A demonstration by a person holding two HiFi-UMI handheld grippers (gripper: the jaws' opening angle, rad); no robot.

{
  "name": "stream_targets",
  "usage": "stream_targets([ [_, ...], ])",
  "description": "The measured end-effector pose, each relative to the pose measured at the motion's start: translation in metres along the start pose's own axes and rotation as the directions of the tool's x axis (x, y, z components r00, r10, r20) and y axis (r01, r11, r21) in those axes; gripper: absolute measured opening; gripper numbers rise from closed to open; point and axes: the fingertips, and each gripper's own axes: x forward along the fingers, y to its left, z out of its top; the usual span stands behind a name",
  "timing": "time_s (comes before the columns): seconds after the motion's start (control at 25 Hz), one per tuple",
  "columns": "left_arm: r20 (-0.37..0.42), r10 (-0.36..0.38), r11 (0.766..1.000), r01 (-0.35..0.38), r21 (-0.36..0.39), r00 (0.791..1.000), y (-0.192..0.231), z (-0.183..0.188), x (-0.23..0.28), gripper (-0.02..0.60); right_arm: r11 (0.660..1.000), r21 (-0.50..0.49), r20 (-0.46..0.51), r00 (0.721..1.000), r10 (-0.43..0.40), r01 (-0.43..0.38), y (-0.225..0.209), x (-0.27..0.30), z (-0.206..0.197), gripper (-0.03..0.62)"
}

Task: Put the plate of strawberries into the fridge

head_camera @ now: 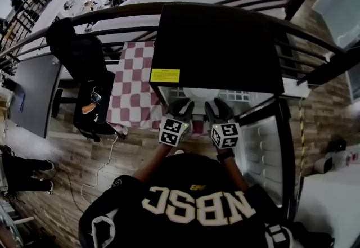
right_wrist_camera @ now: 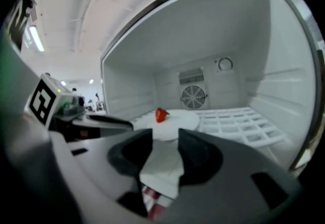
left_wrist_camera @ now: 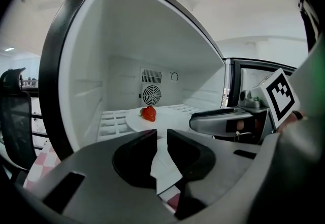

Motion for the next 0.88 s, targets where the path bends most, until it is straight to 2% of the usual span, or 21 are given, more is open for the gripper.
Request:
stream_targets([
  [0.12, -0.019, 0.009, 1.0, -0.01, -0.008, 1.0, 0.002, 0.004, 0.004, 0.065, 1.0, -0.011, -0.008, 1.0, -0.007, 0.007, -0.003, 0.005, 0.005, 0.152],
  [0.32, -0.096, 0.051, 0.999, -0.052, -0.007, 0.994, 0.007, 0.006, 0.01, 0.035, 1.0, -0.023, -0.025, 1.0, -0.016, 0.015, -0.005, 0.013, 0.008, 0.14],
  [0.6, -0.17, 0.073, 0.997, -0.072, 0.012, 0.983, 0.012, 0.009, 0.022, 0.035, 0.996, -0.089, -0.112, 0.993, -0.038, 0.028, -0.006, 0.026, 0.012, 0.133],
  [0.88, -0.223, 0.083, 0.996, -0.076, 0.037, 0.971, 0.014, 0.011, 0.033, 0.035, 0.988, -0.149, -0.164, 0.984, -0.069, 0.045, -0.011, 0.04, 0.016, 0.091],
])
